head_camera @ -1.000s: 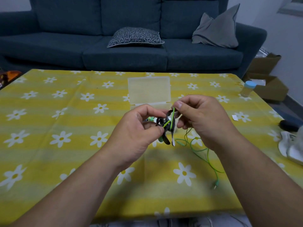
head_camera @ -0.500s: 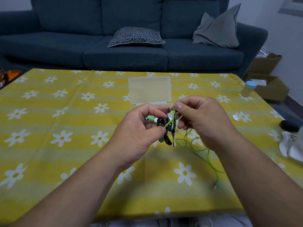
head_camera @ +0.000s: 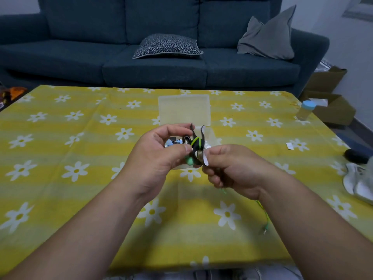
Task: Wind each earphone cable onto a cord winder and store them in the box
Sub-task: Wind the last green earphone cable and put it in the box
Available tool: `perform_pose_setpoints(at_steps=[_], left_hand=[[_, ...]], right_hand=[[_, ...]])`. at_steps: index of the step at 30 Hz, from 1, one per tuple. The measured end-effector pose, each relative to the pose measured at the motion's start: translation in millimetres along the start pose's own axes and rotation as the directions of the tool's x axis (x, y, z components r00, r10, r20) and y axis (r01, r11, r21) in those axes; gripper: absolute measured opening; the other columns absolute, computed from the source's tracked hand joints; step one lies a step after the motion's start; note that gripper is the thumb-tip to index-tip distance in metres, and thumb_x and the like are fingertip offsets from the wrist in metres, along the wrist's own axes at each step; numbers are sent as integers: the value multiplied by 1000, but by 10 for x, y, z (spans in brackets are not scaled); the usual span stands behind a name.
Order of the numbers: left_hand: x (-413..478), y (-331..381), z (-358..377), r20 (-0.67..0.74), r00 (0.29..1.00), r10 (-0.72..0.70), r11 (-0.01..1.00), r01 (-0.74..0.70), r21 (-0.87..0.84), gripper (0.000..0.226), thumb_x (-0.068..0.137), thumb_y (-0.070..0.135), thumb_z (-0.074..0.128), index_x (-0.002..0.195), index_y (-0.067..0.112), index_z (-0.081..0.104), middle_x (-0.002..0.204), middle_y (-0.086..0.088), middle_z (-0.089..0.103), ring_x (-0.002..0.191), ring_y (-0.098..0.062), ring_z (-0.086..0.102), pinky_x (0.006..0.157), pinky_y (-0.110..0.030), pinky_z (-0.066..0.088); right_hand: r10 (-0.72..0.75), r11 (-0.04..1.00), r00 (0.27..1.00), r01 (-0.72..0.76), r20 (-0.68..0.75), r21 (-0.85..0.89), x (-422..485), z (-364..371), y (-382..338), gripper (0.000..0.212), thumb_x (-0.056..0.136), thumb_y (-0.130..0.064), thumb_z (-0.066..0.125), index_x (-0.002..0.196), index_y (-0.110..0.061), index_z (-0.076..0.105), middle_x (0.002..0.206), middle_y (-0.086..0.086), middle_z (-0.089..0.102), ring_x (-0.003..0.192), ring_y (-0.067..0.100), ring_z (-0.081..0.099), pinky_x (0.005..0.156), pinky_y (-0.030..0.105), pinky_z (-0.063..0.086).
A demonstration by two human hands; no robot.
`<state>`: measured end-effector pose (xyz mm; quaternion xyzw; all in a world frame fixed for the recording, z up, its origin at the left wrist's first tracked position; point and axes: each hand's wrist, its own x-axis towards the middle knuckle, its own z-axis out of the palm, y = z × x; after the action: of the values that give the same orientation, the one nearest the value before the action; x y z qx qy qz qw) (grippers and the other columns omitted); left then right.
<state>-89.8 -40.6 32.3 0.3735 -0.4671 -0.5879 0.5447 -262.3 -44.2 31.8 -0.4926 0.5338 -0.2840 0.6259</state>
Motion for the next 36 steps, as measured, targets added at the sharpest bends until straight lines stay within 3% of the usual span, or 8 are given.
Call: perform_pose_setpoints(at_steps=[5,11,19,26,29,32,34,36], left_hand=[[45,-4,-85,-96,994,57,990,-45,130,22,71,1,67,87,14,69,114,7,72,101,-8,69,75,-29,51],[39,46,-89,-134,986,99,972,-66,227,26,81,-11,65,90,13,68,112,10,71,78,-4,69,76,-28,50],[15,40,-59,-117,983,139,949,-99,300,27,81,-11,66,89,15,69,112,15,70,67,-9,65,69,-20,50],[-45,40,6,87,986,139,888,-163,430,31,74,-15,71,87,13,72,112,14,69,66,-13,57,67,-25,52],[-62,35,31,122,990,77,926,-116,359,29,74,-18,71,87,8,71,113,12,69,65,-16,55,68,-28,55],[-80,21,52,190,982,9,948,-69,310,28,75,-20,68,86,6,70,112,9,71,67,-23,55,68,-29,55],[-87,14,61,212,977,-18,961,-42,275,29,74,-19,70,83,9,70,110,9,71,69,-26,57,67,-27,55],[-83,22,58,223,974,-25,974,-27,224,28,69,-12,73,80,14,72,110,8,72,73,-28,61,69,-29,56]], right_hand=[[-62,991,988,78,144,-109,-56,44,-2,28,102,-18,50,88,-8,71,60,2,49,51,15,44,52,27,32],[-132,971,969,168,207,-170,-160,3,-91,26,101,-15,52,92,-3,73,61,4,47,52,17,40,54,29,31],[-180,935,954,241,240,-259,-219,10,-146,23,99,-12,55,91,-2,74,56,3,47,51,18,40,52,27,34],[-402,910,912,389,-76,-141,-250,-152,-299,20,92,-7,61,77,-1,73,54,10,45,49,20,38,46,24,31],[-483,857,849,407,-215,-316,-195,-196,-269,19,87,-10,66,69,-9,73,51,1,42,52,17,34,49,27,27],[-598,718,757,361,-261,-595,-195,-213,-287,16,83,-12,73,68,-17,71,50,-1,51,48,6,41,47,23,35],[-626,678,737,354,-254,-644,-212,-205,-308,14,82,-15,76,71,-22,71,58,7,61,51,7,46,50,24,40],[-598,726,753,366,-273,-582,-195,-216,-296,12,83,-15,76,73,-22,72,58,3,62,52,5,49,50,20,41]])
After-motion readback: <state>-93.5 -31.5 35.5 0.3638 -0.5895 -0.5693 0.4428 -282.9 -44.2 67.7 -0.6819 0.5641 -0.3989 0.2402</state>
